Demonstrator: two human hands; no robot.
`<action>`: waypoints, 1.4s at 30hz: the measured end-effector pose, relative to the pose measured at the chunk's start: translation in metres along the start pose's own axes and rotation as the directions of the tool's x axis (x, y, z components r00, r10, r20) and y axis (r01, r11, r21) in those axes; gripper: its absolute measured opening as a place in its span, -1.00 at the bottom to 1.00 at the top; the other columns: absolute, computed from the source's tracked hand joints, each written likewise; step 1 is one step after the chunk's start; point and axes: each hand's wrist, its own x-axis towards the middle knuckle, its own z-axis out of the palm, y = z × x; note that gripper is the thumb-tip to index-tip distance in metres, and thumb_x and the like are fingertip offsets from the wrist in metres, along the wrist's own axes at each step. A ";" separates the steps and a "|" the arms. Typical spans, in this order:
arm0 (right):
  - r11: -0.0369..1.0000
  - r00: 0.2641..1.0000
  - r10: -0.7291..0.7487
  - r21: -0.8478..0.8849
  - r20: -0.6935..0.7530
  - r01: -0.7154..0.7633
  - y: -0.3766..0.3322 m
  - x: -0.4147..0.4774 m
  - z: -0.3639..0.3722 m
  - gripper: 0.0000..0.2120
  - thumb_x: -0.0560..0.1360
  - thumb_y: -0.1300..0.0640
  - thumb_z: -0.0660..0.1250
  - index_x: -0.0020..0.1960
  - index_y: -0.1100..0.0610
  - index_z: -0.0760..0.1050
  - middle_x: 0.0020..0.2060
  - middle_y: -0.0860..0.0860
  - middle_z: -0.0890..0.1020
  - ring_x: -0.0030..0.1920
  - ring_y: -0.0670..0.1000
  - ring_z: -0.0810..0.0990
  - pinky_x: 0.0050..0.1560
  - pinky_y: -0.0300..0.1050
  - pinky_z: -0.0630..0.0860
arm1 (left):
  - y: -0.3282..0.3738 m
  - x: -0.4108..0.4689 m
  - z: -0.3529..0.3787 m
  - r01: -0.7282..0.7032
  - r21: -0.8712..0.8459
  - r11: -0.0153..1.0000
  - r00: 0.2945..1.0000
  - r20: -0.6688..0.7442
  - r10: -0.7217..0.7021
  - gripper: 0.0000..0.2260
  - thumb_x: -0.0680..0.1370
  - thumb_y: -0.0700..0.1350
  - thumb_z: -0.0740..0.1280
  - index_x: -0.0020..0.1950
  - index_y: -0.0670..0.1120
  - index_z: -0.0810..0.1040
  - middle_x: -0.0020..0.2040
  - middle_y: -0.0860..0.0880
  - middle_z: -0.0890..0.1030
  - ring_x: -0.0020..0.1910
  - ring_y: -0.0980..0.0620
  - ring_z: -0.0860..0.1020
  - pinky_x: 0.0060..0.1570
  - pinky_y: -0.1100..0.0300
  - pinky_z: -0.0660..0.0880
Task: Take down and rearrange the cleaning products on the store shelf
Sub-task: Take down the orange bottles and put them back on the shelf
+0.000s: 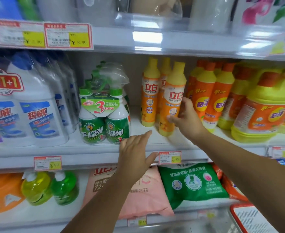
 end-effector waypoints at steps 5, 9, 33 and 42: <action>0.988 0.987 -0.156 -0.006 0.037 0.156 -0.012 -0.063 -0.028 -0.38 0.50 0.30 0.43 0.37 -0.08 0.19 0.19 -0.10 0.55 0.17 -0.12 0.57 0.16 -0.23 0.55 | 0.032 0.004 -0.029 0.139 -0.292 0.946 0.989 0.096 -0.115 -0.32 0.53 0.14 0.37 0.56 0.09 0.15 0.46 0.06 0.36 0.42 0.04 0.33 0.40 0.04 0.28; 0.974 0.977 -0.211 0.084 0.003 0.210 -0.041 -0.099 -0.056 -0.39 0.50 0.28 0.43 0.43 0.06 0.20 0.21 -0.04 0.55 0.15 -0.12 0.59 0.14 -0.24 0.55 | 0.068 -0.004 -0.062 0.120 -0.452 0.884 0.986 0.157 -0.053 -0.27 0.50 0.03 0.45 0.57 0.15 0.15 0.50 0.10 0.31 0.44 0.10 0.31 0.40 0.10 0.32; 0.856 0.987 0.158 0.500 -0.006 -0.134 -0.036 -0.192 -0.158 -0.30 0.52 0.29 0.38 0.43 -0.28 0.20 -0.10 0.08 0.67 -0.18 0.07 0.69 -0.28 -0.07 0.60 | 0.172 -0.082 -0.068 0.462 -0.622 0.632 0.735 0.667 0.119 -0.34 0.44 -0.34 0.46 0.44 0.07 0.33 0.17 0.05 0.60 0.00 0.28 0.60 0.14 0.27 0.52; 0.988 0.993 0.118 0.103 -0.019 -0.115 -0.040 -0.201 -0.170 -0.47 0.35 -0.12 0.52 0.24 -0.16 0.40 0.01 -0.10 0.63 -0.02 -0.09 0.66 -0.18 -0.12 0.65 | 0.180 -0.092 -0.043 0.278 -0.539 0.795 0.791 0.598 0.129 -0.32 0.26 -0.01 0.60 0.32 0.16 0.41 0.18 0.09 0.47 0.10 0.23 0.53 0.11 0.26 0.51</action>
